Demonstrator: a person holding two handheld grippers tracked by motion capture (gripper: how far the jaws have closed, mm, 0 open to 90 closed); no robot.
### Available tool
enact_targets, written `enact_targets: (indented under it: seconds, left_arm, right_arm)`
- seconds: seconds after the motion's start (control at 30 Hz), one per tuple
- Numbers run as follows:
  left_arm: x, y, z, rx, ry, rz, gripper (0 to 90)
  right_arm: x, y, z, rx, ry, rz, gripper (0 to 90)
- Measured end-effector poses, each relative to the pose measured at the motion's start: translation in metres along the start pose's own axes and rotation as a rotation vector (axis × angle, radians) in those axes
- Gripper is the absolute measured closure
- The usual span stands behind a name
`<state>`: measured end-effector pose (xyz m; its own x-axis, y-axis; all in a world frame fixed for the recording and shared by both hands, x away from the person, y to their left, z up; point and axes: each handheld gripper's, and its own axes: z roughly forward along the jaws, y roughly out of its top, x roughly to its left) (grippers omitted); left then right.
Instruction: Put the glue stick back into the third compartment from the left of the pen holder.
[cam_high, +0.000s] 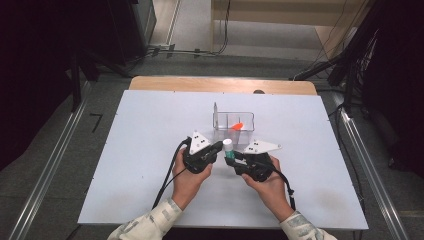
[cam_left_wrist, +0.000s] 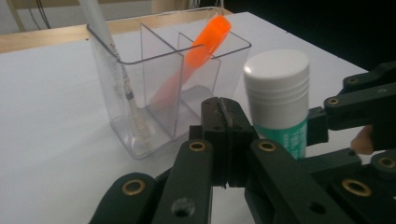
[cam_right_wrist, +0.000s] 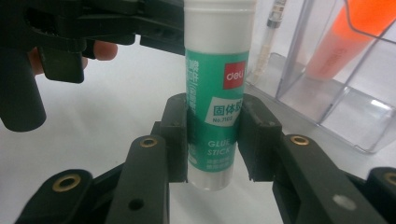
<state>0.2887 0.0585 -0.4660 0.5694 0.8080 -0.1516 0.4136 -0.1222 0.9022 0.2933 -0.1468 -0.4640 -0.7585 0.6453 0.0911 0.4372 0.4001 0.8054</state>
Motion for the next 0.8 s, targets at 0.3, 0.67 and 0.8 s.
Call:
enact_targets:
  seconds: [0.3, 0.67, 0.8]
  left_arm:
    - [0.018, -0.005, -0.003, 0.022, 0.055, -0.065, 68.1]
    - [0.030, -0.016, -0.014, 0.069, 0.117, -0.063, 52.3]
    - [0.034, -0.020, -0.016, 0.085, 0.125, -0.065, 49.1]
  right_arm:
    - [-0.015, 0.003, -0.010, -0.043, -0.035, 0.034, 63.9]
    - [-0.031, 0.008, -0.020, -0.099, -0.075, 0.075, 63.9]
    - [-0.034, 0.010, -0.022, -0.111, -0.082, 0.078, 63.9]
